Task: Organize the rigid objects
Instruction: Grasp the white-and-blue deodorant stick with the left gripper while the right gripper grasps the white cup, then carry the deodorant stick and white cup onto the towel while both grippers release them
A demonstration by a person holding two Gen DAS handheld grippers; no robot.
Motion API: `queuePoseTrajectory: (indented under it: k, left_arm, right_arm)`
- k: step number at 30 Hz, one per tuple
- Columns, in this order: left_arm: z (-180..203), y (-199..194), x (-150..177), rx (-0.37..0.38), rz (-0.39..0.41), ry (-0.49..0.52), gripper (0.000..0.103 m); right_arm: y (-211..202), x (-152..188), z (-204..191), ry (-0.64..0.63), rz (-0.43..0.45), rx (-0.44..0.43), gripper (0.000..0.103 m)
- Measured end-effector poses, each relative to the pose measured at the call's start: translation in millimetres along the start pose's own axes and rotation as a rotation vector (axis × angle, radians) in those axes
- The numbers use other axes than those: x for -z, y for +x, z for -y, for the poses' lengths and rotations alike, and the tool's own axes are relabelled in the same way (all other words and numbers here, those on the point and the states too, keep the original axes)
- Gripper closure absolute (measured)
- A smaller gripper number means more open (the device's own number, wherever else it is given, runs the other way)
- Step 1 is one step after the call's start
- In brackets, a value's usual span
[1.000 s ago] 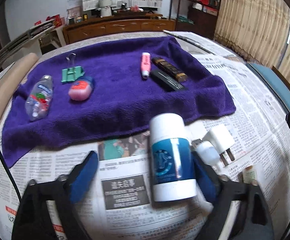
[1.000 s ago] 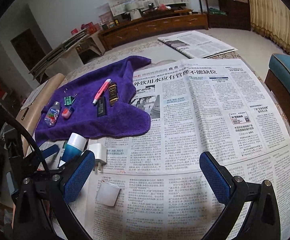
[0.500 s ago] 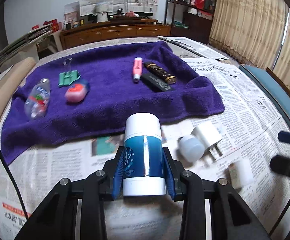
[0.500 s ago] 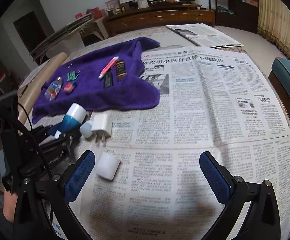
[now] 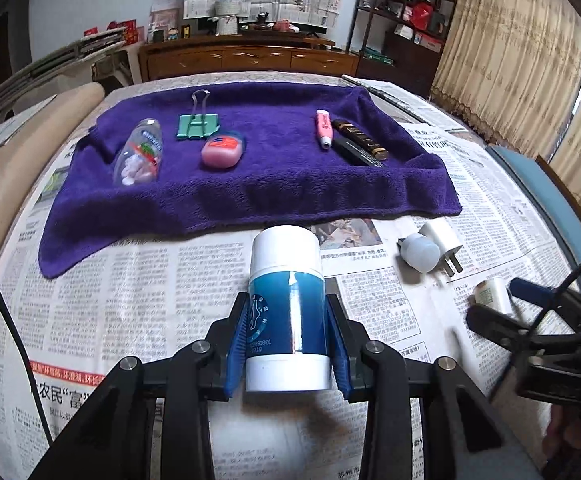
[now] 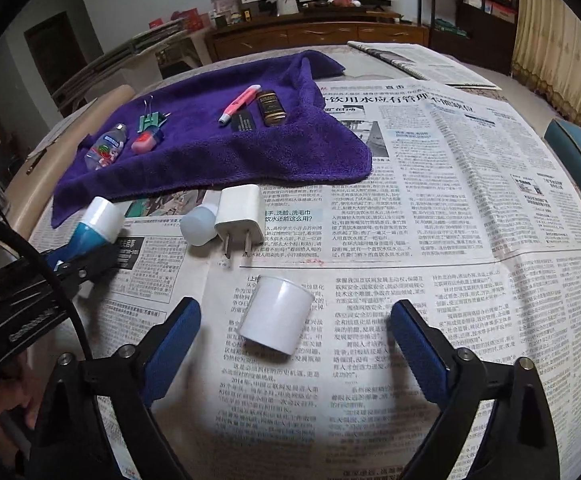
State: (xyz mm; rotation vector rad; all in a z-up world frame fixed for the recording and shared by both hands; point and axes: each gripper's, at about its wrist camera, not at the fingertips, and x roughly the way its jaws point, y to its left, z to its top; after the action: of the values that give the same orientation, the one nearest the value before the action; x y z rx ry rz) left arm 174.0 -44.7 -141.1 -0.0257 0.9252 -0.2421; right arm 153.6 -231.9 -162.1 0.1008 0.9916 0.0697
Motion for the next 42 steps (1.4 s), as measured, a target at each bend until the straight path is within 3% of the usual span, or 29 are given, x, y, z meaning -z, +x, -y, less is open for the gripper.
queuePoseTrajectory:
  k: [8,14,19,22,24,42]
  left_arm:
    - [-15,-2,0,0.029,0.000,-0.059,0.069]
    - [-18,-1,5,0.034,-0.011,-0.075,0.069]
    - [-14,1,6,0.034,-0.014,-0.073,0.069]
    - [-13,1,7,0.034,-0.016,-0.069,0.069]
    - [-12,1,8,0.034,-0.016,-0.067,0.069]
    - [-8,-10,10,0.028,-0.014,-0.046,0.069]
  right_arm:
    - [7,3,-15,-0.056,0.051,0.107,0.032]
    - [2,5,-7,-0.049,0.066,0.108,0.047]
    - [2,6,-8,-0.064,0.066,0.110,0.050]
    - [0,7,-9,-0.086,0.073,0.097,0.058]
    - [0,6,-9,-0.092,0.074,0.091,0.073]
    - [-8,5,-4,-0.083,0.075,0.053,0.073]
